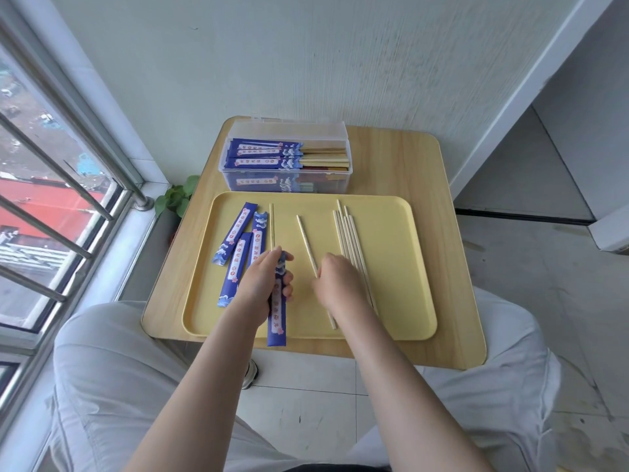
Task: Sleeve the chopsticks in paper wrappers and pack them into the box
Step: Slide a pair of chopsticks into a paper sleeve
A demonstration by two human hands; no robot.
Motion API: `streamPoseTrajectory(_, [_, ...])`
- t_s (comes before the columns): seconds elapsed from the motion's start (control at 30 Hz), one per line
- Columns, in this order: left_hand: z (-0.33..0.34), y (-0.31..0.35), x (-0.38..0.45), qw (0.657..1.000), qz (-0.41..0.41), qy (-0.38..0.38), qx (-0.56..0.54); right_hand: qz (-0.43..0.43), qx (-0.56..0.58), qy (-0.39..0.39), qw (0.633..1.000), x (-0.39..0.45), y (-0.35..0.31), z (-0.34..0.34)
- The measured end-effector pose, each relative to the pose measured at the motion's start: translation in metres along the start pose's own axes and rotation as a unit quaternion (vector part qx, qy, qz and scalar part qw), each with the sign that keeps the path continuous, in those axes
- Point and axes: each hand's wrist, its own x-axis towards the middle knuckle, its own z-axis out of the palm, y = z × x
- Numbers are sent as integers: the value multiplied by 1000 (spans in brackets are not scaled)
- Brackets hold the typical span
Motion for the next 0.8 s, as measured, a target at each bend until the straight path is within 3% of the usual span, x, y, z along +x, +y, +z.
streamPoseTrajectory(0.2, [-2, -7, 1, 999, -20, 26, -19, 19, -7, -6, 1000, 0, -7, -4])
streamPoseTrajectory(0.4, [-4, -10, 4, 998, -18, 60, -25, 64, 113, -21, 991, 4, 8, -9])
streamPoseTrajectory(0.57, [-3, -10, 6, 996, -28, 73, -33, 26, 76, -32, 996, 1, 2, -1])
streamPoseTrajectory(0.8, [-4, -10, 5, 997, -33, 70, -17, 42, 74, -61, 995, 5, -3, 0])
